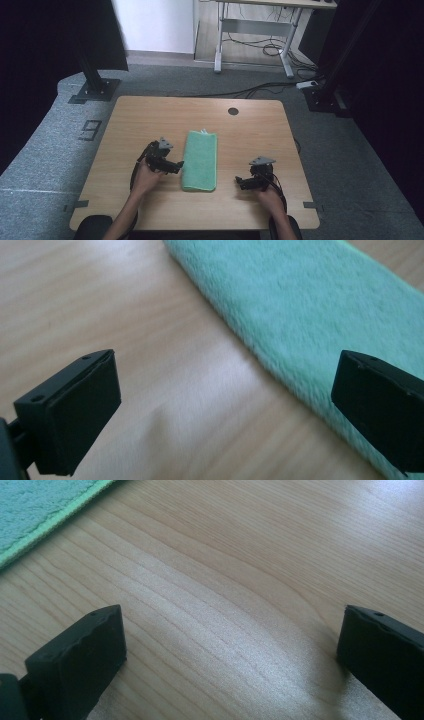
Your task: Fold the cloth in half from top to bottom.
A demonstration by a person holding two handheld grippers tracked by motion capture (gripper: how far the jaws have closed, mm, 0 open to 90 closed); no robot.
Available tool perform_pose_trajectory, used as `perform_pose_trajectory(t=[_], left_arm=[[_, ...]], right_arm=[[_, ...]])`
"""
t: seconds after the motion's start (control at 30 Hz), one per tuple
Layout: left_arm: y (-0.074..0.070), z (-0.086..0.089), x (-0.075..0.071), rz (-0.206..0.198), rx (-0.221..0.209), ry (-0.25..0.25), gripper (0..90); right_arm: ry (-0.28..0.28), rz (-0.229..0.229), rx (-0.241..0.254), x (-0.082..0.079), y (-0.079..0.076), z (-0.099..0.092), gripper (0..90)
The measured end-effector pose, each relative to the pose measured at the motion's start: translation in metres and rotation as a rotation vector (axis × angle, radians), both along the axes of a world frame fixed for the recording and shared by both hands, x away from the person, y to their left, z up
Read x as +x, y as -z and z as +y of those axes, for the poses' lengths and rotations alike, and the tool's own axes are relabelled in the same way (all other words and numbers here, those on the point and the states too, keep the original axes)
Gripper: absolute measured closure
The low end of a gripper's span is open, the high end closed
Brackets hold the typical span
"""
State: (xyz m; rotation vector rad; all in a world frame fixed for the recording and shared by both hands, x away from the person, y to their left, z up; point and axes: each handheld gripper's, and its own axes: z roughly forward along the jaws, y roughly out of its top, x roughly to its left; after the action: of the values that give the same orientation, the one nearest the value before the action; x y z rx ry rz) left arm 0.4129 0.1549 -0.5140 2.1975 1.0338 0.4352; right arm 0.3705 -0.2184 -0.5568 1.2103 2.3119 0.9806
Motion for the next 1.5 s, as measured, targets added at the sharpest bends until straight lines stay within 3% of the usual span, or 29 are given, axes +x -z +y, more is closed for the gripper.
perform_pose_trajectory(t=[0.2,0.4,0.5,0.7,0.8,0.97,1.17,1.23,1.27,1.37,1.5], left_arm=[[0.008,-0.007,0.021,0.017,0.021,-0.027,0.0],[0.019,-0.013,0.030,0.041,0.021,-0.036,0.0],[0.027,-0.017,0.031,0.045,0.068,-0.039,0.0],[0.033,-0.011,0.033,0.068,0.008,-0.048,0.0],[0.033,-0.011,0.033,0.068,0.010,-0.044,0.0],[0.033,-0.011,0.033,0.064,0.007,-0.039,0.0],[0.034,-0.010,0.033,0.061,0.005,-0.033,0.0],[0.034,-0.010,0.033,0.060,0.005,-0.036,0.0],[0.034,-0.011,0.032,0.060,0.005,-0.041,0.0],[0.034,-0.011,0.030,0.056,0.004,-0.056,0.0],[0.034,-0.011,0.023,0.057,0.006,-0.050,0.0]], right_arm=[[0.000,0.000,0.000,0.000,0.000,0.000,0.0],[-0.001,0.000,0.000,0.000,0.000,0.000,0.0],[0.000,0.000,0.000,0.000,0.000,0.000,0.0],[0.003,0.014,0.015,0.000,-0.001,0.006,0.0],[-0.026,0.024,0.039,0.001,-0.004,0.016,0.6],[-0.073,-0.004,0.057,0.006,-0.012,0.044,0.4],[-0.111,-0.022,0.047,0.016,-0.012,0.084,0.0],[-0.113,-0.006,0.007,0.019,-0.007,0.093,0.0],[-0.113,-0.002,-0.020,0.020,-0.004,0.095,0.0],[-0.106,0.004,-0.008,0.018,-0.003,0.095,0.0],[-0.133,-0.008,-0.038,0.011,-0.006,0.096,2.7]])
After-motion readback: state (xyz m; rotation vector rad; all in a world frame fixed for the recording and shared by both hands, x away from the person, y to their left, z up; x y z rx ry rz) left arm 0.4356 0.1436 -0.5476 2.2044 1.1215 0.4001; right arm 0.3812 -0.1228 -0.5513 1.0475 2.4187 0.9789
